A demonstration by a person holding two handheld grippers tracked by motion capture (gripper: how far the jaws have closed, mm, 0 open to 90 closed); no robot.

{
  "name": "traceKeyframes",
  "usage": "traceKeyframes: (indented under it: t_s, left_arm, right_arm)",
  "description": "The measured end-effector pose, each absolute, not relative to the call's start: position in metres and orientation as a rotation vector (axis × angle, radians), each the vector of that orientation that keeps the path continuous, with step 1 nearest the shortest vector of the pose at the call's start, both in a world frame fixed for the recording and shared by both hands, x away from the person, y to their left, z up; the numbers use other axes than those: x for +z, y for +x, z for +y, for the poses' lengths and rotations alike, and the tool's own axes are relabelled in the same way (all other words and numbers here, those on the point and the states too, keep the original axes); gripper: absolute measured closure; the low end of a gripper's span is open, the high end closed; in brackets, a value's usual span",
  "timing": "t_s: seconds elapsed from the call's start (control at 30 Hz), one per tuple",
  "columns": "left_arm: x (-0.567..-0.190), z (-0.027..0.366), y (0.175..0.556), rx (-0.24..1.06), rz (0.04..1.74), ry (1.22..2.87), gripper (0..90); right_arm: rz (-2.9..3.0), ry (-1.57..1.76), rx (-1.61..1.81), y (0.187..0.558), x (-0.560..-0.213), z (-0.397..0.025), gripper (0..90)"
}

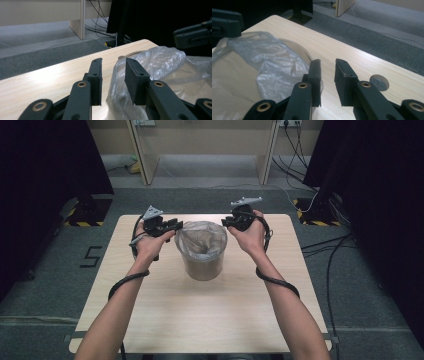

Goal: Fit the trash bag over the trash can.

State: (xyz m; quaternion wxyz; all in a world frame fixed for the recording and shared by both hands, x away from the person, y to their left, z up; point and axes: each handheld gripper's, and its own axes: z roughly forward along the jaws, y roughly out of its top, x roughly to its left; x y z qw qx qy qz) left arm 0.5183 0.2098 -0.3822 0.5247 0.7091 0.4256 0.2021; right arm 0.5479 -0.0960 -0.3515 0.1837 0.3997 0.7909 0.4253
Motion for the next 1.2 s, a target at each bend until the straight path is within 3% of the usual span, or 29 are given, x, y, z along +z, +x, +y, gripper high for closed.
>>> traceKeyframes:
  t_s: [0.2,0.37,0.67,0.83,1.0,1.2]
  left_arm:
    - [-0.386,0.216,0.517,0.416,1.013,1.727,70.7]
    - [-0.387,0.215,0.52,0.396,1.023,1.737,79.4]
    - [-0.388,0.208,0.529,0.42,1.024,1.759,89.5]
    - [-0.391,0.207,0.531,0.438,1.032,1.763,89.7]
    - [-0.391,0.206,0.532,0.449,1.029,1.765,89.7]
    - [-0.39,0.203,0.533,0.459,1.029,1.767,89.7]
  right_arm:
    - [2.245,1.091,1.221,0.547,-0.345,-0.087,67.0]
    - [2.285,1.076,1.207,0.55,-0.347,-0.079,63.7]
    - [2.328,1.085,1.169,0.555,-0.356,-0.076,64.9]
    - [2.338,1.084,1.143,0.557,-0.358,-0.076,69.4]
    - [2.346,1.075,1.134,0.557,-0.359,-0.076,82.5]
    - [2.325,1.096,1.135,0.557,-0.36,-0.079,90.0]
